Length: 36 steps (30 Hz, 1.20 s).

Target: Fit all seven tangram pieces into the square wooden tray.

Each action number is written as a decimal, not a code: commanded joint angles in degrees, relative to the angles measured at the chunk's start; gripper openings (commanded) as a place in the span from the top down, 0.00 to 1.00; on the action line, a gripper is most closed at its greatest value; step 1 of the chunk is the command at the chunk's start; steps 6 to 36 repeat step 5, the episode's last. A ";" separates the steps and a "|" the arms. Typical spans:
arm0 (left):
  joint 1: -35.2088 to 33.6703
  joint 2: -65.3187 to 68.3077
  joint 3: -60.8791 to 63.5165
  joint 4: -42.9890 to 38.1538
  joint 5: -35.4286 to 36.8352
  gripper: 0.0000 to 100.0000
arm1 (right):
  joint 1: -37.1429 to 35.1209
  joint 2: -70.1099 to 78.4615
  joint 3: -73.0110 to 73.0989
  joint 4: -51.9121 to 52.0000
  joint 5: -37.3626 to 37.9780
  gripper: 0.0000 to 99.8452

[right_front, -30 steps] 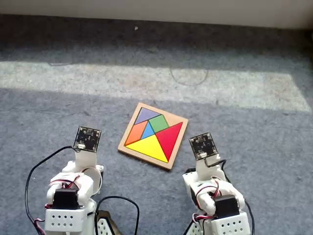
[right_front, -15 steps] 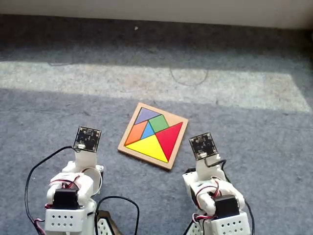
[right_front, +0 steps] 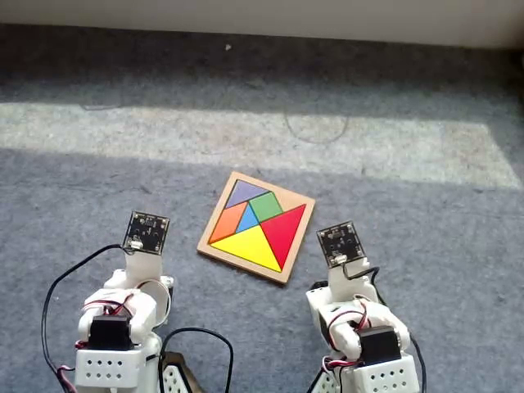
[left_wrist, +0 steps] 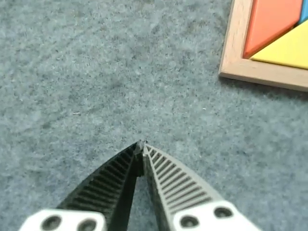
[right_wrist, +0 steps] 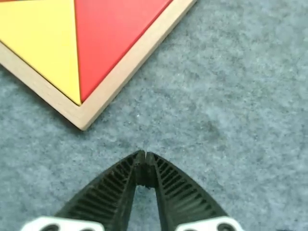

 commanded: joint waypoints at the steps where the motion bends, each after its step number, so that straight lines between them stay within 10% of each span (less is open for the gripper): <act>1: -0.66 -2.42 1.10 0.26 0.53 0.99 | 0.57 -0.92 8.66 0.22 0.62 0.98; 36: -0.66 -2.42 1.10 0.26 0.53 0.99 | 0.57 -0.92 8.66 0.22 0.62 0.98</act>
